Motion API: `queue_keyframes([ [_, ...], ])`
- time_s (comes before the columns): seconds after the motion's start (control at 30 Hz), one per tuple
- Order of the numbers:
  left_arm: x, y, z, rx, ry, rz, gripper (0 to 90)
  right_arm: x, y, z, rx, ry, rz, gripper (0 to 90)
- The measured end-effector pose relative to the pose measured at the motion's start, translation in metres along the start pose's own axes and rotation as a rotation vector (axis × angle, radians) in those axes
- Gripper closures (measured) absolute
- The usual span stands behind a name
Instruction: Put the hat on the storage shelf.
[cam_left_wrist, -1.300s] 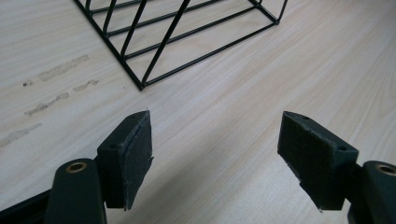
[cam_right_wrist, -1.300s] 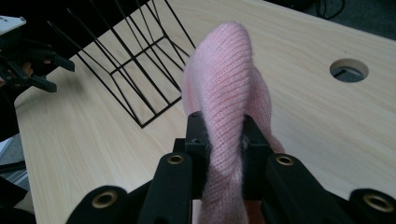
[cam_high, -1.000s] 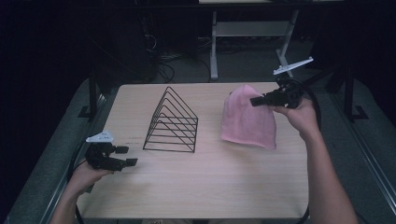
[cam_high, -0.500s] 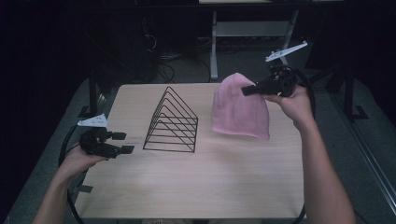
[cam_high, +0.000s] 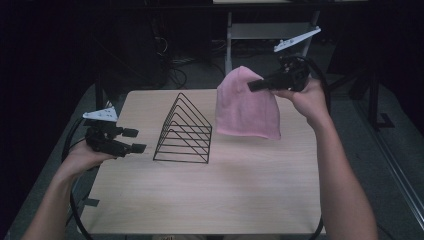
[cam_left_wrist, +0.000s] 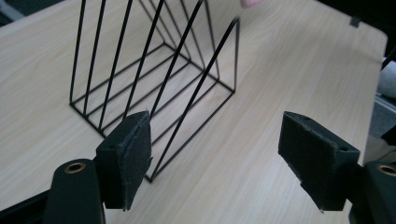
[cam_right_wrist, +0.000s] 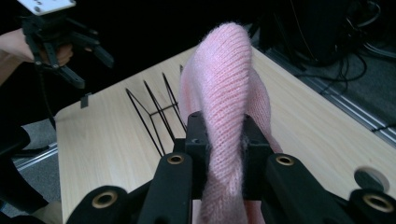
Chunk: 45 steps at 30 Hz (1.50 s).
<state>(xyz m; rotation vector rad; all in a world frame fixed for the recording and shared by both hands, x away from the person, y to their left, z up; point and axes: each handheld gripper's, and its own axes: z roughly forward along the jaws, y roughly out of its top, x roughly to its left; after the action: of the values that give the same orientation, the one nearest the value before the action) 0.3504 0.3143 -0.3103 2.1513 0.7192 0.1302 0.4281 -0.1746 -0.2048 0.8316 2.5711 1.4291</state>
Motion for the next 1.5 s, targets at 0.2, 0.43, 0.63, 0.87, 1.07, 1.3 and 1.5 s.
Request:
queue_keyframes([
  [0.2, -0.004, 0.016, -0.002, -0.004, -0.038, 0.020, 25.5, 0.015, 0.024, 0.008, 0.004, 0.023, -0.039, 77.4],
  [0.43, -0.007, 0.036, -0.008, -0.026, -0.045, 0.053, 25.5, 0.028, 0.045, 0.016, 0.001, 0.048, -0.087, 77.4],
  [0.63, -0.007, 0.055, -0.009, -0.012, -0.046, 0.080, 25.5, 0.041, 0.066, 0.025, -0.008, 0.076, -0.126, 77.4],
  [0.87, -0.009, 0.074, -0.006, -0.006, -0.055, 0.107, 25.5, 0.049, 0.078, 0.032, -0.008, 0.099, -0.151, 77.4],
  [1.07, -0.008, 0.083, 0.002, 0.005, -0.067, 0.118, 25.6, 0.058, 0.089, 0.039, -0.013, 0.125, -0.170, 77.4],
  [1.3, -0.002, 0.089, 0.011, 0.008, -0.085, 0.090, 26.3, 0.065, 0.099, 0.049, -0.008, 0.142, -0.191, 77.4],
  [1.5, 0.006, 0.091, 0.014, 0.009, -0.121, 0.055, 35.1, 0.070, 0.108, 0.064, -0.006, 0.165, -0.218, 77.3],
])
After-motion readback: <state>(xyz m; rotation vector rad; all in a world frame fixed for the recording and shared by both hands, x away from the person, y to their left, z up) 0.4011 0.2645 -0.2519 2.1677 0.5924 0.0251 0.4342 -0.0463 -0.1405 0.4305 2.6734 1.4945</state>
